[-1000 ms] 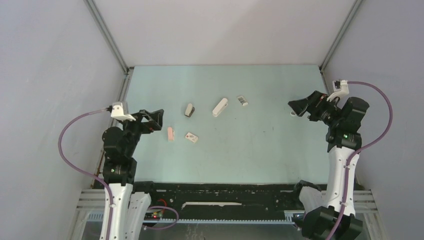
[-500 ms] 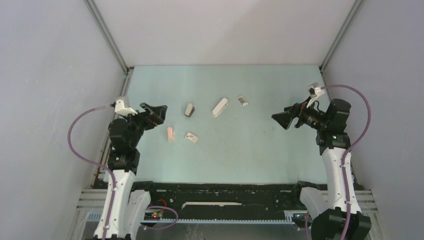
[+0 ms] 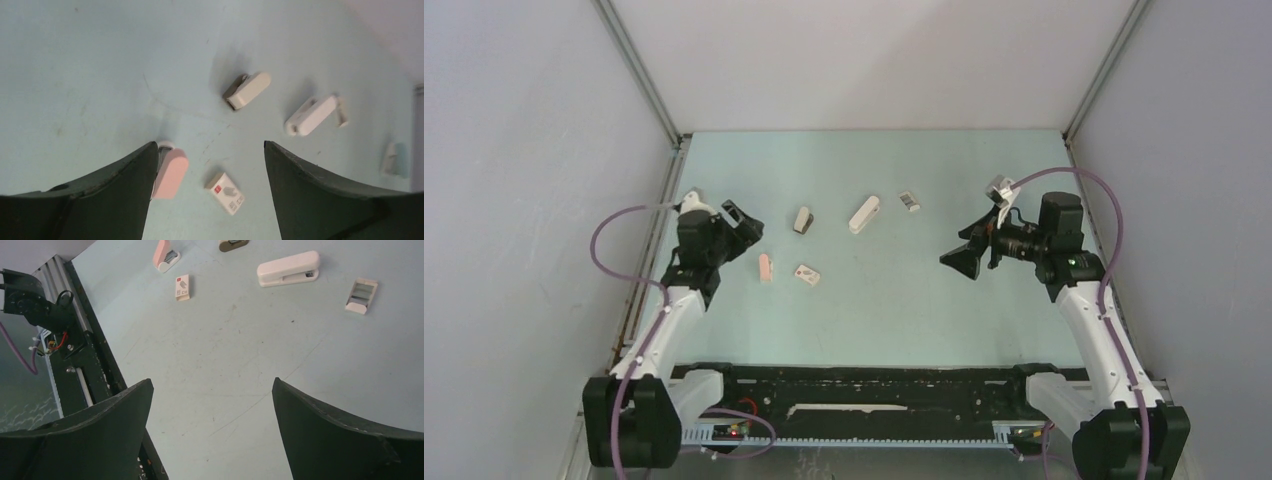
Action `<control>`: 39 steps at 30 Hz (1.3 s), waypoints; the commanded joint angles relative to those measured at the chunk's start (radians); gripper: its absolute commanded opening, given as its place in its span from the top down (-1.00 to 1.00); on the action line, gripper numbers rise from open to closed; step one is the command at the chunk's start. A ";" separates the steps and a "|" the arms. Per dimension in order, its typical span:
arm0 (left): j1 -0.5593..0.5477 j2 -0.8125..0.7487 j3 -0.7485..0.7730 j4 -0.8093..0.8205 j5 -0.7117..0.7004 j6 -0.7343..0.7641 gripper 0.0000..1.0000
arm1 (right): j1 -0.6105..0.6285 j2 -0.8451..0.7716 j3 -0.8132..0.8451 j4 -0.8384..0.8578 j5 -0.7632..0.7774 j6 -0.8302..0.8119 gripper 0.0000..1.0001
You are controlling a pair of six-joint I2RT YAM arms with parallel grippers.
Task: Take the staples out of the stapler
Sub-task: Pick up the stapler from the center of the board.
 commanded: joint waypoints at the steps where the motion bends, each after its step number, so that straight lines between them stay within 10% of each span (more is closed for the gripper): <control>1: -0.165 0.054 0.144 -0.216 -0.358 0.104 -0.66 | -0.018 -0.014 0.042 -0.005 0.038 -0.016 -0.99; 4: -0.249 0.115 0.196 -0.311 -0.580 0.086 -0.59 | -0.020 -0.011 0.043 0.000 0.048 -0.004 -0.99; 31: -0.302 0.322 0.085 -0.147 -0.410 0.126 -0.20 | -0.057 0.006 0.038 -0.001 0.025 0.006 -0.99; 39: -0.303 0.348 0.097 -0.149 -0.418 0.134 0.37 | -0.060 0.004 0.038 -0.001 0.025 0.005 -0.99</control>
